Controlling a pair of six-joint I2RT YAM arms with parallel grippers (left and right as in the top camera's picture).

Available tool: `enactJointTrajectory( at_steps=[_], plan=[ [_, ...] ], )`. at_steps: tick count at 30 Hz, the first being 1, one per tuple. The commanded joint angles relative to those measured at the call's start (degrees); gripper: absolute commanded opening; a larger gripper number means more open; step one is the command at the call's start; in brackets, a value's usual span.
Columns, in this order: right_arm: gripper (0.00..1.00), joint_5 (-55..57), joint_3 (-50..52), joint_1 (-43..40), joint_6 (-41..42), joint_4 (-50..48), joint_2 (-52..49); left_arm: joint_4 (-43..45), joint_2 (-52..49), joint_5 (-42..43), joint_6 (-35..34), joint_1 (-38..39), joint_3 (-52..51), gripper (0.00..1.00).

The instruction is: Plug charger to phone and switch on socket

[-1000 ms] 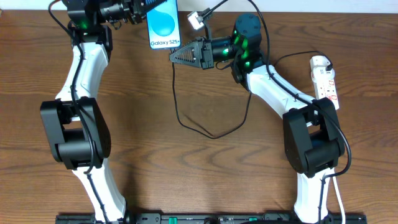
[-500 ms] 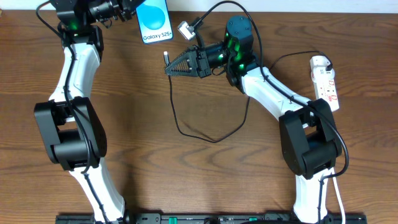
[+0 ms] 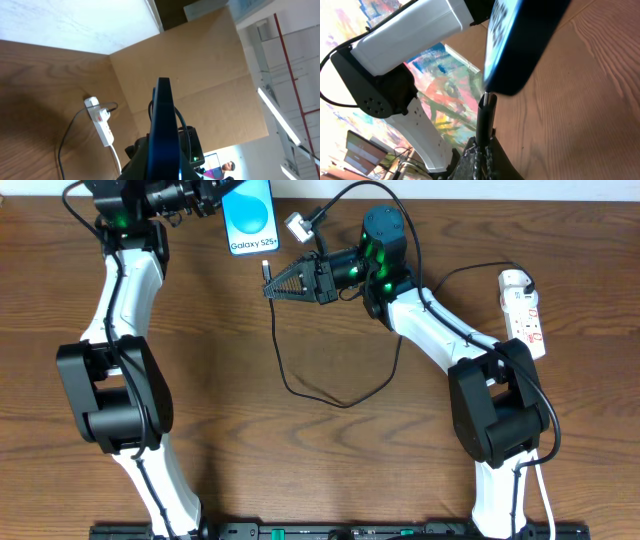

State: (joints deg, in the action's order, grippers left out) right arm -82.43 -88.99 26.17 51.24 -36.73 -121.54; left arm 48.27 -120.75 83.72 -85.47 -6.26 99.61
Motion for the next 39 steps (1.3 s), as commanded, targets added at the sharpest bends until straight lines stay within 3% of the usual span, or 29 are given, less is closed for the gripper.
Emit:
enactJointTrajectory(
  at_steps=[1,16,39],
  plan=[
    [0.01,1.05,-0.79,0.39,-1.14,-0.39,0.37,0.72,1.70,1.16,0.79,1.20,0.74,0.07],
    [0.01,-0.66,-0.79,0.39,-0.92,-0.85,0.37,0.70,1.70,0.26,3.82,1.53,0.74,0.07],
    [0.01,2.56,-0.79,-0.37,-0.02,-0.74,0.35,0.70,1.70,-0.15,0.87,2.01,0.74,0.07]
  ],
)
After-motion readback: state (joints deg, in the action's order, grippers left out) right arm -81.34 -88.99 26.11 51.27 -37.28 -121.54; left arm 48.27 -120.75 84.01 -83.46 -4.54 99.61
